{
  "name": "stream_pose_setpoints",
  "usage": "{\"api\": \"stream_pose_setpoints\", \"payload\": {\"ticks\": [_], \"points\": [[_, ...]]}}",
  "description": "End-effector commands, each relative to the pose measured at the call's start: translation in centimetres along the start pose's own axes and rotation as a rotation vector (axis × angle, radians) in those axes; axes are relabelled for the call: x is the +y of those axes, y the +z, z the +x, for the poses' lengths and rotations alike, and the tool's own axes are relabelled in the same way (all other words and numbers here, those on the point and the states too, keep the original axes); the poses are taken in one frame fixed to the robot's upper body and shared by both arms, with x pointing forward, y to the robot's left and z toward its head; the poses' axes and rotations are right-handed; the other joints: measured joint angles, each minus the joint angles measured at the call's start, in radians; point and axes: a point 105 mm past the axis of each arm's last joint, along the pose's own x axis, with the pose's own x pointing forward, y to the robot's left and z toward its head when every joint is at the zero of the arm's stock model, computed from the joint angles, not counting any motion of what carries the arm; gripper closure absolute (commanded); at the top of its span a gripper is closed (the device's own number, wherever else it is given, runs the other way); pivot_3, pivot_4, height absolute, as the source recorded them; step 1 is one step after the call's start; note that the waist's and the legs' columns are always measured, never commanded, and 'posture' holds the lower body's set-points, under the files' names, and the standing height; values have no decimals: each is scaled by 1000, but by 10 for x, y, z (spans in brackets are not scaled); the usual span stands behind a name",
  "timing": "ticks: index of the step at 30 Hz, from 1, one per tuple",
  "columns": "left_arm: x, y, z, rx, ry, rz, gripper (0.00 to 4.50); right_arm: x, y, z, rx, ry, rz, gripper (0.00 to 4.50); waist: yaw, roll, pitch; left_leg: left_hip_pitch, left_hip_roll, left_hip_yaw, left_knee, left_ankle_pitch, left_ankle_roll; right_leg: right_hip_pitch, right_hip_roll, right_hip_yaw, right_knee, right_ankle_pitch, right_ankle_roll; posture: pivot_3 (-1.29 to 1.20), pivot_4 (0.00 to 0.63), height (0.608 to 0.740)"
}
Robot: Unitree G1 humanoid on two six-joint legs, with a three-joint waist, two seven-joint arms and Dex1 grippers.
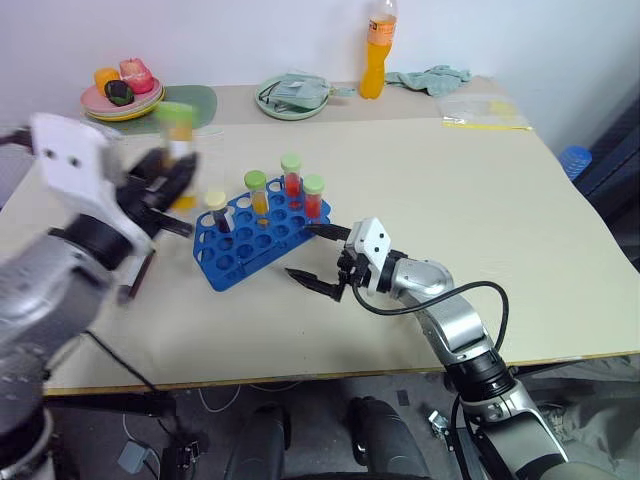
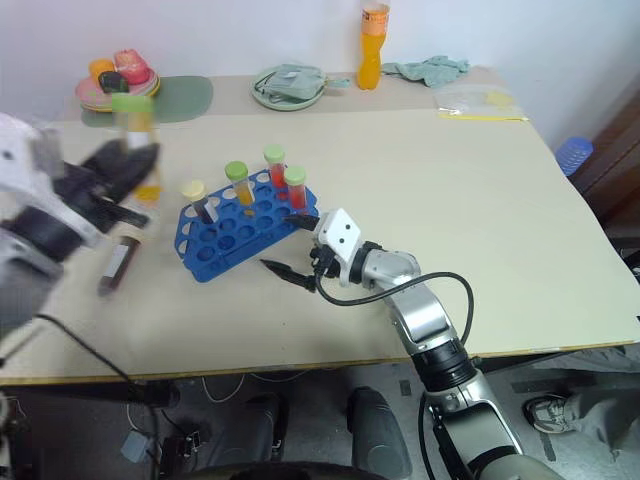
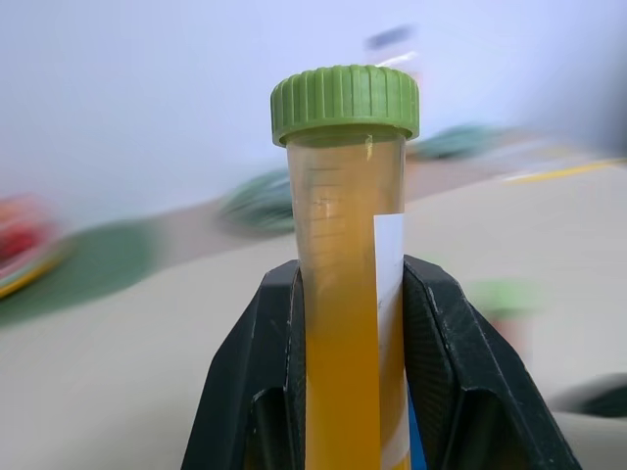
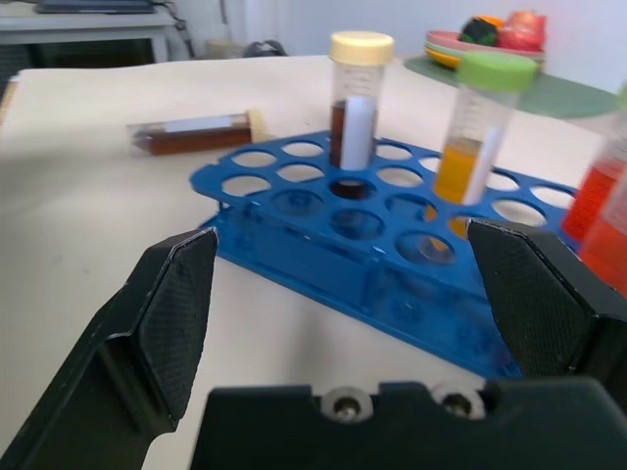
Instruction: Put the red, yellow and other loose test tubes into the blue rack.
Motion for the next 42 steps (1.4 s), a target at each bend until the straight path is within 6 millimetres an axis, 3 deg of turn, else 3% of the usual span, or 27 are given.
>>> {"api": "stream_pose_setpoints", "payload": {"ticks": [1, 6, 12, 24, 31, 42], "points": [[-23, -13, 16, -76, 32, 125, 3727, -15, 2, -5, -14, -75, -17, 0, -1, 0, 0, 0, 0, 0, 0, 0, 0, 0, 1, 0, 0, 0, 0, 0, 150, 740], [-36, -55, 41, -174, 182, 241, 3727, -39, -8, -24, 31, -202, -16, 0, -1, 0, 0, 0, 0, 0, 0, 0, 1, 1, 1, 1, -1, 1, 1, 0, 150, 740], [-40, -94, 55, -153, 216, 120, 3727, -47, -7, -38, 42, -243, -17, 0, 0, 0, 0, 0, 0, 0, 0, -1, 3, 0, 1, 0, 0, 1, 1, 0, 150, 740], [-42, -118, 73, -147, 211, 96, 3727, -42, -6, -37, 43, -229, -27, 0, 1, 1, 0, 0, 0, 0, 1, -1, 3, 0, 1, 0, 0, 1, 2, 0, 150, 740], [-43, -123, 81, -183, 223, 63, 3727, -37, -5, -34, 41, -209, -24, 0, 0, 1, 0, 0, 0, 0, 1, -1, 3, 0, 1, 0, 1, 1, 2, 0, 150, 740], [-43, -133, 80, -192, 243, -17, 3727, -31, -3, -33, 38, -194, -24, 0, 1, 1, 0, 0, 0, 0, 1, -1, 3, 0, 1, 0, 1, 2, 3, 0, 150, 740]]}}
